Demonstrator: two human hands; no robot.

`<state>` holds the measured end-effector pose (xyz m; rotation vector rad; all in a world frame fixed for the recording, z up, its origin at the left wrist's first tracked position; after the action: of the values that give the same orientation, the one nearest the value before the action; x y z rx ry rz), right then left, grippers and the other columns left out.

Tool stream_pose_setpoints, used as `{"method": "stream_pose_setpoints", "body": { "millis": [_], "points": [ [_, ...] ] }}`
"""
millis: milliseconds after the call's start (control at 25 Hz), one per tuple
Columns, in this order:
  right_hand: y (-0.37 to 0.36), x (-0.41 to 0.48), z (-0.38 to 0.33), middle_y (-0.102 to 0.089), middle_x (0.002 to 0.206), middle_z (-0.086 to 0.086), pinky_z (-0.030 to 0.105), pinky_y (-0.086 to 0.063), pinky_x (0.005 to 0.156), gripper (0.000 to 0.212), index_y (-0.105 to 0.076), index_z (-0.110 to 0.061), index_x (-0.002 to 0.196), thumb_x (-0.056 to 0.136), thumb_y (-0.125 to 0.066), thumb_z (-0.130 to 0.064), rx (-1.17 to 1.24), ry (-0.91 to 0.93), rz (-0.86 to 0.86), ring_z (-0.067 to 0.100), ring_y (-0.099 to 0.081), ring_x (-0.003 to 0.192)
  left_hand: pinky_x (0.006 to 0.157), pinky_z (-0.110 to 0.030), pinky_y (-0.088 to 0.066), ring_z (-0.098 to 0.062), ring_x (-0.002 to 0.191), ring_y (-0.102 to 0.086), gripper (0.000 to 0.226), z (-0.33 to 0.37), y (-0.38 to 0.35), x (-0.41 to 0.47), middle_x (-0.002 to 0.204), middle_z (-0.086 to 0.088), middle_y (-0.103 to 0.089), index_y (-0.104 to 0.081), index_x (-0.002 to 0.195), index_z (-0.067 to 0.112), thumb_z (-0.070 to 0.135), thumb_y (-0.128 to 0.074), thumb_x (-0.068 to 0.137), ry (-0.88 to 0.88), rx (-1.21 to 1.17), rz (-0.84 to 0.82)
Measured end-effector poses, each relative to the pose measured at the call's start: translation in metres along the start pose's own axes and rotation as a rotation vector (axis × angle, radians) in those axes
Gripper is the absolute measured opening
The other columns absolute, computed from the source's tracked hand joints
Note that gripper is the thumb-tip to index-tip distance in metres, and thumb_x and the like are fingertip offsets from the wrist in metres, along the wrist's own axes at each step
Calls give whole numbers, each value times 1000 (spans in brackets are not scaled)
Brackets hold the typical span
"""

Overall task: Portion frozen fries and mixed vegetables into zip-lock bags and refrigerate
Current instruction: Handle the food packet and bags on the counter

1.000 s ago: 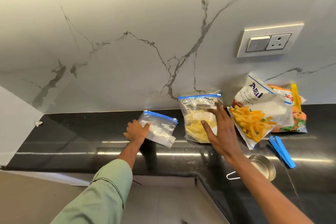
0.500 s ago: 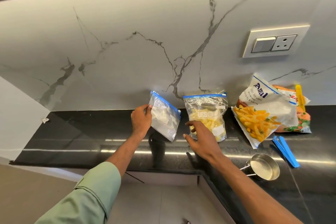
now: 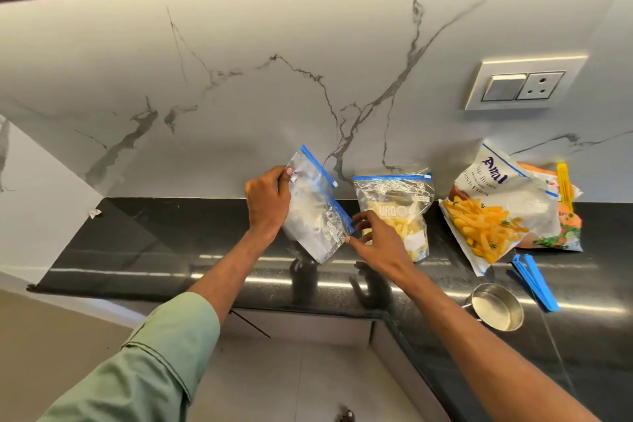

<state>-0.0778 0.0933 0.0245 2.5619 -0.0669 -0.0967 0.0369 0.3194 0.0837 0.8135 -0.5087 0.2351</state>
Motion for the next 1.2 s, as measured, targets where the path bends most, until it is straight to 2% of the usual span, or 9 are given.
{"method": "stream_pose_setpoints", "body": {
  "millis": [200,360,440,520,640,800,960,1080,1200],
  "points": [
    [22,7,-18,-70,120,3,25,-59,70,67,-52,-19,143,91,-73,-56,518,-240,60,18,-72,105,63,-29,-57,-17,65,-73,19,55,23,1,79,1,-77,-78,96,8,23,-66,100,154,-560,35],
    [52,4,-31,-74,124,8,40,-55,96,47,-66,-24,125,98,-54,-60,908,-288,-63,25,-70,114,70,-31,-60,-23,73,-74,14,118,24,-27,90,-12,-78,-74,104,-6,1,-70,93,43,-816,-294],
    [68,-2,-21,-72,129,13,47,-53,103,48,-67,-16,130,100,-58,-52,1050,-198,-25,30,-68,120,66,-27,-58,-21,71,-72,12,137,19,-51,88,-11,-78,-72,102,-7,1,-71,93,59,-850,-439],
    [87,-10,-9,-75,122,12,40,-55,98,49,-70,-9,129,94,-70,-42,1103,-97,79,24,-71,115,57,-24,-53,-19,67,-72,12,142,14,-64,89,-9,-78,-70,104,-3,5,-69,95,138,-868,-496],
    [118,-23,0,-79,103,8,24,-56,79,34,-74,-7,114,91,-73,-32,957,-23,278,17,-74,96,61,-33,-57,-23,80,-76,20,137,5,-67,101,-5,-79,-65,117,8,6,-68,97,197,-838,-580],
    [148,-36,3,-79,92,7,31,-58,81,10,-73,-9,104,100,-67,-16,709,104,325,19,-73,82,95,-34,-58,-19,115,-70,49,152,-4,-64,122,-1,-74,-60,133,18,18,-80,87,233,-886,-653],
    [157,-51,-9,-79,95,14,33,-61,83,14,-72,-3,113,101,-66,-7,515,200,227,22,-74,85,86,-20,-53,-3,101,-68,34,187,-8,-51,110,13,-74,-73,118,25,33,-82,87,-115,-484,-380],
    [158,-63,-20,-78,95,16,33,-61,82,16,-72,3,114,101,-65,-4,377,284,175,22,-74,87,80,-31,-56,-4,84,-70,19,221,-14,-58,93,12,-75,-80,105,21,29,-80,88,-294,-480,-414],
    [164,-76,-25,-79,96,2,22,-55,82,15,-76,-8,113,100,-67,-7,276,299,191,11,-73,91,73,-31,-56,-7,80,-68,15,231,-21,-64,91,5,-72,-81,101,19,24,-81,87,-371,-467,-400]
  ]
}}
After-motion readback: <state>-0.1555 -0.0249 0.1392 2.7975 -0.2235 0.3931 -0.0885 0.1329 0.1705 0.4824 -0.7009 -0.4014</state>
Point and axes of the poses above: each hand's wrist, its own x-axis towards the middle knuckle, its own y-axis out of the back of the hand, z = x × y, the point moved 1 cm from there along x, towards the middle knuckle
